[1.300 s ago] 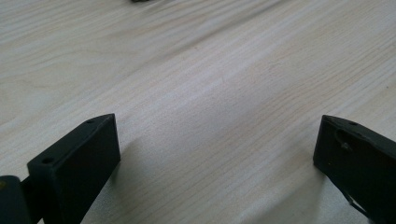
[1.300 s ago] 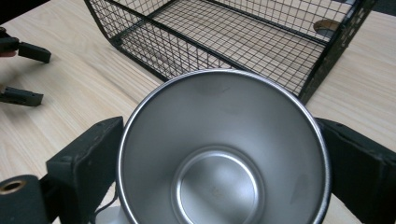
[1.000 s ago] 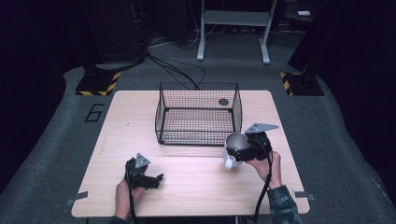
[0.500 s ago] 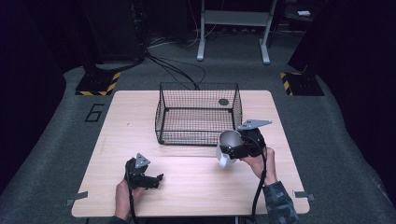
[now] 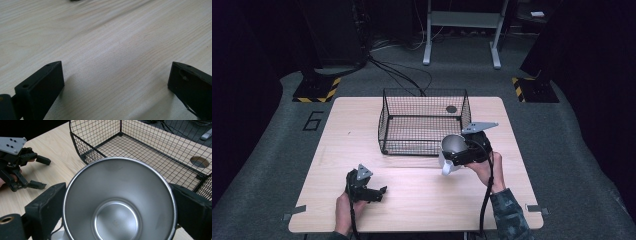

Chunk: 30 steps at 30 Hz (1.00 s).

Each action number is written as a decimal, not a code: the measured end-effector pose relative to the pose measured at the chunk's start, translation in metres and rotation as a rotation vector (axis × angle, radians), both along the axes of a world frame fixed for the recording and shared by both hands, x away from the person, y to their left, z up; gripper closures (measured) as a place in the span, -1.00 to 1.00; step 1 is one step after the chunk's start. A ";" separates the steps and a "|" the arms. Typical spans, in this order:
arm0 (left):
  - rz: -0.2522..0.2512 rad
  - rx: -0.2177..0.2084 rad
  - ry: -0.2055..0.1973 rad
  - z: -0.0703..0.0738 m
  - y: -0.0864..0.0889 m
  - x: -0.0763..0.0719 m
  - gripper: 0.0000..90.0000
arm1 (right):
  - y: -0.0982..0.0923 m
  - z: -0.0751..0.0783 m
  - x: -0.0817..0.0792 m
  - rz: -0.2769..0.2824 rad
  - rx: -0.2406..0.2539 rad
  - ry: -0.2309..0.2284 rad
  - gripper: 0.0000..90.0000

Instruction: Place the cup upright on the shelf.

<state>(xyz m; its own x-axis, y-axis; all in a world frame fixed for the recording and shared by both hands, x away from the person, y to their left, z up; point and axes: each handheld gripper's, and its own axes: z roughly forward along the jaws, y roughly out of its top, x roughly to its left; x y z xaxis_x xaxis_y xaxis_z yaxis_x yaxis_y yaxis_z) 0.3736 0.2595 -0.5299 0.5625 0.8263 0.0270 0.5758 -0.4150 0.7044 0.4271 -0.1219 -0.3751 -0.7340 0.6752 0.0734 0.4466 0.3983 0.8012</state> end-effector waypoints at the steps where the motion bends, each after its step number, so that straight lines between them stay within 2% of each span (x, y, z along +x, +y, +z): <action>1: -0.001 0.001 0.000 0.000 0.000 0.000 -0.99 | 0.000 0.001 0.001 0.004 -0.004 -0.004 -0.87; 13: 0.006 -0.008 -0.006 -0.001 -0.001 0.000 -0.99 | 0.007 0.017 0.010 0.013 0.005 -0.007 -0.87; 15: 0.000 0.000 -0.001 0.000 0.000 0.000 -0.99 | 0.007 0.018 0.011 0.018 0.004 -0.015 -0.87; 16: 0.008 -0.010 -0.009 -0.001 -0.001 0.000 -0.99 | 0.008 0.021 0.013 0.020 0.006 -0.018 -0.87; 19: 0.001 0.000 -0.003 0.000 0.000 0.000 -0.99 | 0.009 0.025 0.015 0.019 0.007 -0.017 -0.87; 23: 0.008 -0.010 -0.009 -0.001 -0.001 0.000 -0.99 | 0.010 0.030 0.018 0.020 0.009 -0.021 -0.87; 30: 0.003 -0.004 -0.003 0.000 0.000 0.000 -0.99 | 0.010 0.036 0.026 0.016 0.014 -0.028 -0.87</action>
